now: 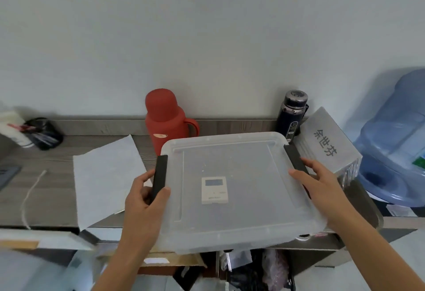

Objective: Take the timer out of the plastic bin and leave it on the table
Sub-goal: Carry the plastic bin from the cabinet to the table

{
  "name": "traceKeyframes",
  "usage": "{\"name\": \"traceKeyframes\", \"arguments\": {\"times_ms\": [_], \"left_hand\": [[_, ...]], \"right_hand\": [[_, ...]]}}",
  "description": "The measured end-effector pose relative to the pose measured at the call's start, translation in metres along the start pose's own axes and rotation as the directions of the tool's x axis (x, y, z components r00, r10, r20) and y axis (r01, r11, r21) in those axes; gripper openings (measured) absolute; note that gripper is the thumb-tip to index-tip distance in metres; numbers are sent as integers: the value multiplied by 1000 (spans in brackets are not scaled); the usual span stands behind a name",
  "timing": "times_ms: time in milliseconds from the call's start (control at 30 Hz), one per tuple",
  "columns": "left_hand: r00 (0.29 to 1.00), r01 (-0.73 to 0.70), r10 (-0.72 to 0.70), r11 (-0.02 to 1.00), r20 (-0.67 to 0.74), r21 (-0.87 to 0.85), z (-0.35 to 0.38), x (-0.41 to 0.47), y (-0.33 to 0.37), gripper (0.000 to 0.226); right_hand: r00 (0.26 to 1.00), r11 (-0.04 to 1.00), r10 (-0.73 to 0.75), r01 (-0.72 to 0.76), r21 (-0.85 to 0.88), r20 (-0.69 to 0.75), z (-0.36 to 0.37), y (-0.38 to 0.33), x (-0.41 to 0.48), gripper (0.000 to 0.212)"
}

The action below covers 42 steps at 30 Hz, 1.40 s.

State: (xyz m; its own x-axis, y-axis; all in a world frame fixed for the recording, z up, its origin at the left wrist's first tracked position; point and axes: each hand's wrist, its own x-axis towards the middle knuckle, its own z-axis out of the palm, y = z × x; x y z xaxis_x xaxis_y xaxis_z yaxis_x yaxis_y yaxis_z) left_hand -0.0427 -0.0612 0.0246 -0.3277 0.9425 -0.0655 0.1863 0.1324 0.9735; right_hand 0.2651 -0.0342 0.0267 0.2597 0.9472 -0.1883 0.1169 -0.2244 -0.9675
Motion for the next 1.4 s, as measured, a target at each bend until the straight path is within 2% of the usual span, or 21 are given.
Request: {"name": "traceKeyframes", "arguments": {"times_ms": [167, 333, 467, 600, 700, 900, 1167, 1400], "left_hand": [[976, 53, -58, 998, -212, -28, -17, -58, -12, 38], [866, 127, -145, 989, -479, -70, -11, -142, -30, 39], [720, 212, -256, 966, -645, -146, -9, -227, -50, 41], [517, 217, -310, 949, -798, -228, -10, -318, -63, 42], [355, 200, -328, 941, -875, -272, -10, -387, -67, 40], [56, 177, -370, 918, -927, -356, -10, -521, -81, 39], [-274, 138, -370, 898, -888, -417, -15, -701, -99, 38], [-462, 57, -395, 880, -794, -471, -38, -794, -115, 39]], "right_hand": [[985, 999, -30, 33, -11, 170, 11, 7, -6, 39], [916, 995, -32, 66, -71, 399, 14, 19, -13, 38], [794, 990, 26, 62, -124, 607, 30, 33, -33, 40], [618, 978, 96, 89, -190, 780, 56, 47, -75, 40], [476, 965, 104, 166, -205, 874, 75, 56, -122, 39], [172, 944, 100, 294, -148, 980, 105, 71, -241, 34], [-122, 883, 187, 455, -113, 975, 111, 120, -435, 36], [-317, 852, 249, 520, -52, 915, 135, 149, -562, 39]]}}
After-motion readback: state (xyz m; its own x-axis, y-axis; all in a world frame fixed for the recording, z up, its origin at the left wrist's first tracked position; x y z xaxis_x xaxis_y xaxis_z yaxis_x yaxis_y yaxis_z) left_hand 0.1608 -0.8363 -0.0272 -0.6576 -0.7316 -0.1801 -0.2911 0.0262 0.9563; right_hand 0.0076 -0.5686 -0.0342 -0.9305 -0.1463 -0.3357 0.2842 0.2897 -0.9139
